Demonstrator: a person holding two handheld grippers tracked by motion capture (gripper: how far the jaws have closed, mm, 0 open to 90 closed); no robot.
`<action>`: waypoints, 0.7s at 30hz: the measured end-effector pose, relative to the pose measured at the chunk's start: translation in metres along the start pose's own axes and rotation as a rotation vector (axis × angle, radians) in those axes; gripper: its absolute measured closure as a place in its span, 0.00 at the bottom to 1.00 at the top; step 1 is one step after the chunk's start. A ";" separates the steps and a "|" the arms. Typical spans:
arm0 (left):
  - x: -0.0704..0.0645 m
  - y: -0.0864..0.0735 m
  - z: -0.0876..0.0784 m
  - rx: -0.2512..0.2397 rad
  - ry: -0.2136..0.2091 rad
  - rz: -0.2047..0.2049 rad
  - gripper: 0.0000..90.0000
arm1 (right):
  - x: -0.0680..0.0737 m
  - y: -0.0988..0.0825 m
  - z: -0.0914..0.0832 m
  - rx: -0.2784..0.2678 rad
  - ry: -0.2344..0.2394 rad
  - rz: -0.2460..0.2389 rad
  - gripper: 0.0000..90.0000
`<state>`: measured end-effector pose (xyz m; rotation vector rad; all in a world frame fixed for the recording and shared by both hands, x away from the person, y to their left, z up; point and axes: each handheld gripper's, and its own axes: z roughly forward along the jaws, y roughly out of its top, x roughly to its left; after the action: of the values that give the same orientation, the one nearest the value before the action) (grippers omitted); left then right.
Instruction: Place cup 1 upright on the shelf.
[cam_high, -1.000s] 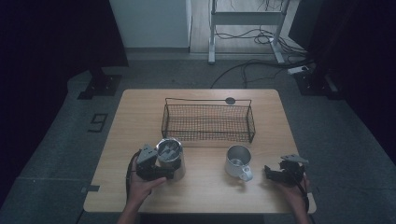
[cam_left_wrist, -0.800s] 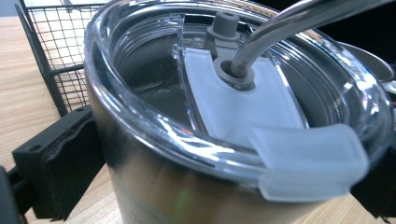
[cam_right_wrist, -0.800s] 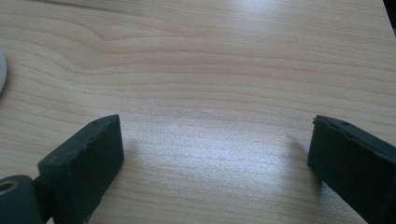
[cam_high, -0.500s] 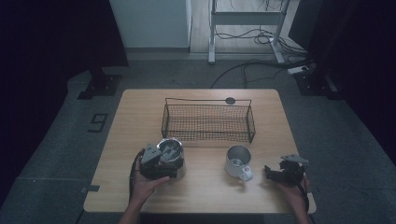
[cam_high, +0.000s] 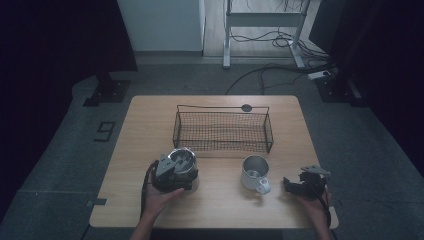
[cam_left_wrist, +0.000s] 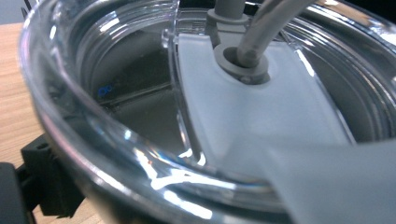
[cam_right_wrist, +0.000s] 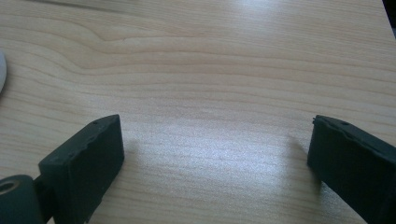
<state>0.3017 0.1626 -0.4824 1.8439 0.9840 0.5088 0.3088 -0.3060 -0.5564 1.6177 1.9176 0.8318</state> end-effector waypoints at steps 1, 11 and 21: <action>0.000 0.000 0.000 0.000 0.000 0.000 0.03 | 0.000 0.000 0.000 0.000 0.000 0.000 0.04; 0.000 0.000 -0.002 -0.003 -0.001 0.001 0.03 | 0.000 0.000 0.000 0.001 0.000 0.000 0.04; 0.001 0.004 -0.012 -0.021 -0.009 -0.006 0.04 | 0.000 0.000 0.000 0.001 0.000 0.001 0.04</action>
<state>0.2956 0.1687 -0.4735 1.8231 0.9743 0.5050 0.3088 -0.3061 -0.5564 1.6186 1.9177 0.8317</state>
